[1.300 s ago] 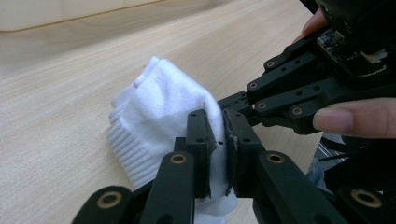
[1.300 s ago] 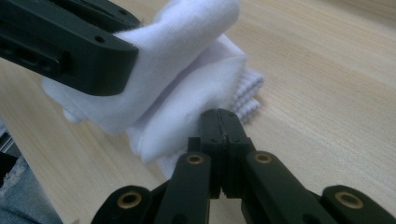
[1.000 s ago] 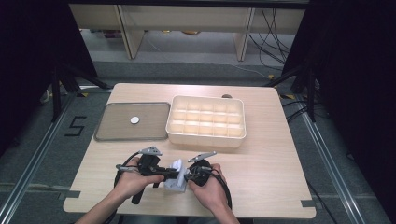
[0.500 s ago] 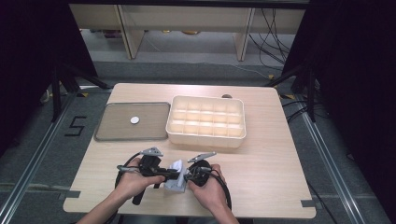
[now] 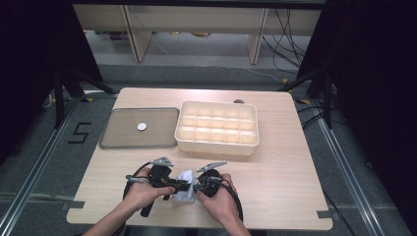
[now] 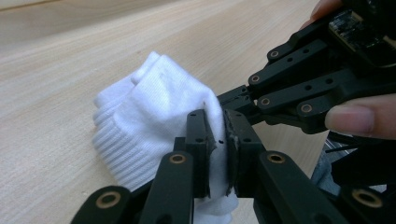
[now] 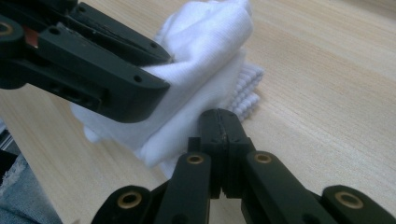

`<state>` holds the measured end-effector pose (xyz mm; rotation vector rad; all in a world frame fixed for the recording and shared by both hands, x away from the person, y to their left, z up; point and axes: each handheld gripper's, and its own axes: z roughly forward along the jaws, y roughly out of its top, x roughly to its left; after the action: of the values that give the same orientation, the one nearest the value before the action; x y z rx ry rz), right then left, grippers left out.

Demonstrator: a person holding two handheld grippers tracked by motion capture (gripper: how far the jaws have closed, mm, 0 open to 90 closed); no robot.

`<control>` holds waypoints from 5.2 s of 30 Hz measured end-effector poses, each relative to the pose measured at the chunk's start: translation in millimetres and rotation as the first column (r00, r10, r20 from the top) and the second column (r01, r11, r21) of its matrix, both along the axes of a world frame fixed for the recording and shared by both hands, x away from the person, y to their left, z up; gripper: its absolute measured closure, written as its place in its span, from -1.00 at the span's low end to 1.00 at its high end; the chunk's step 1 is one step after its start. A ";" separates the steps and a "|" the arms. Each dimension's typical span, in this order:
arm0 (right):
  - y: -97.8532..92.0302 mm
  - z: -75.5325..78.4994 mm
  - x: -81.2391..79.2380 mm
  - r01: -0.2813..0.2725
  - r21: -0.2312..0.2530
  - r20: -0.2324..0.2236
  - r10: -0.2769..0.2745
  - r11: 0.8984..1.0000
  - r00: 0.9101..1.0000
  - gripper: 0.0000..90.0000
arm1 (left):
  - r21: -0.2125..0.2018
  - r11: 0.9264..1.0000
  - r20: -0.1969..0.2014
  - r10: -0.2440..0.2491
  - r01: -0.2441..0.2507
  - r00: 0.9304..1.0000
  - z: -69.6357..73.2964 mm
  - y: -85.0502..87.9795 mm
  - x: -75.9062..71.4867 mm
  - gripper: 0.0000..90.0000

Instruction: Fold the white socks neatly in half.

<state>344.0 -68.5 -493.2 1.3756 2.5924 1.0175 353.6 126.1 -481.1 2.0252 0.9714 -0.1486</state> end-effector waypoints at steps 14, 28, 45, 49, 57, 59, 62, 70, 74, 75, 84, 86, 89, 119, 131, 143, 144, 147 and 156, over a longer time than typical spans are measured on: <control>-4.8 6.8 4.5 0.031 0.015 0.013 -0.031 0.999 0.999 0.93 | 0.038 0.999 0.023 -0.013 0.012 1.000 -4.1 -4.0 -1.9 0.78; -0.5 36.4 22.2 0.087 0.077 -0.006 -0.087 0.993 0.996 0.66 | 0.051 0.998 0.028 -0.026 0.024 0.999 -4.1 -5.1 -2.4 0.78; 5.7 23.7 28.0 0.029 0.070 -0.023 -0.028 0.997 0.999 0.87 | 0.062 0.998 0.048 -0.030 0.027 0.998 -4.7 -6.5 -3.8 0.76; 6.4 22.7 28.5 0.030 0.063 -0.029 -0.028 0.998 0.999 0.89 | 0.067 0.998 0.058 -0.017 0.013 0.998 -4.5 -7.0 -4.8 0.74; 5.3 18.1 29.6 0.035 0.057 -0.023 -0.033 0.998 0.999 0.90 | 0.058 0.998 0.080 -0.017 0.013 0.997 0.5 -6.3 -9.3 0.62; 5.3 17.5 29.6 0.052 0.041 -0.031 -0.051 0.998 0.998 0.90 | 0.059 0.998 0.088 -0.015 0.010 0.996 2.5 -5.7 -11.4 0.61; 5.3 17.1 29.5 0.045 0.045 -0.029 -0.044 0.998 0.999 0.90 | 0.057 0.998 0.102 -0.020 0.014 0.995 6.5 -4.9 -14.9 0.61; 5.8 14.4 30.1 0.058 0.061 -0.032 -0.056 0.996 0.998 0.90 | 0.070 0.997 0.110 -0.039 0.032 0.993 9.7 -5.9 -25.1 0.74; 6.0 14.5 30.4 0.050 0.054 -0.029 -0.048 0.997 0.998 0.90 | 0.080 0.996 0.095 -0.053 0.045 0.994 5.0 -9.2 -25.6 0.82; 5.9 14.3 30.5 0.051 0.055 -0.030 -0.049 0.997 0.998 0.90 | 0.083 0.996 0.097 -0.050 0.042 0.994 3.9 -10.6 -26.4 0.82; 5.7 13.3 30.3 0.058 0.046 -0.045 -0.056 0.997 0.997 0.90 | 0.091 0.994 0.074 -0.064 0.057 0.995 -4.1 -16.0 -27.1 0.86; 5.9 13.0 30.2 0.061 0.044 -0.044 -0.059 0.997 0.997 0.90 | 0.095 0.994 0.076 -0.065 0.058 0.995 -4.8 -16.3 -27.3 0.86; 6.1 12.5 30.5 0.060 0.039 -0.040 -0.058 0.997 0.997 0.90 | 0.097 0.993 0.073 -0.067 0.060 0.995 -7.1 -17.7 -28.4 0.86; 6.1 7.8 31.0 0.057 0.044 -0.038 -0.055 0.997 0.998 0.90 | 0.110 0.989 0.100 -0.111 0.100 0.989 -12.0 -22.1 -31.4 0.80; 5.5 7.9 29.4 0.049 0.043 -0.010 -0.049 0.998 0.999 0.89 | 0.062 0.990 0.122 -0.133 0.126 0.984 8.3 -3.7 -42.1 0.38; 4.4 11.2 28.1 0.069 0.040 -0.019 -0.068 0.997 0.998 0.76 | 0.024 0.993 0.111 0.113 -0.116 0.987 6.6 35.9 -10.3 -0.03; 4.0 12.1 27.7 0.069 0.040 -0.016 -0.069 0.997 0.998 0.71 | 0.026 0.992 0.100 0.122 -0.125 0.987 4.3 36.3 -8.0 -0.06; 2.7 16.0 26.3 0.072 0.047 -0.009 -0.072 0.996 0.997 0.61 | 0.025 0.989 0.066 0.146 -0.147 0.987 -0.2 36.0 -4.5 -0.14; -12.1 35.7 18.7 0.125 0.080 0.015 -0.127 0.989 0.992 0.37 | -0.005 0.988 -0.023 0.157 -0.157 0.987 -6.2 31.9 -1.4 -0.21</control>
<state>362.7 -80.6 -457.6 1.5167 2.4395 1.1192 352.2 158.0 -487.2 1.9352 1.1383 -0.0904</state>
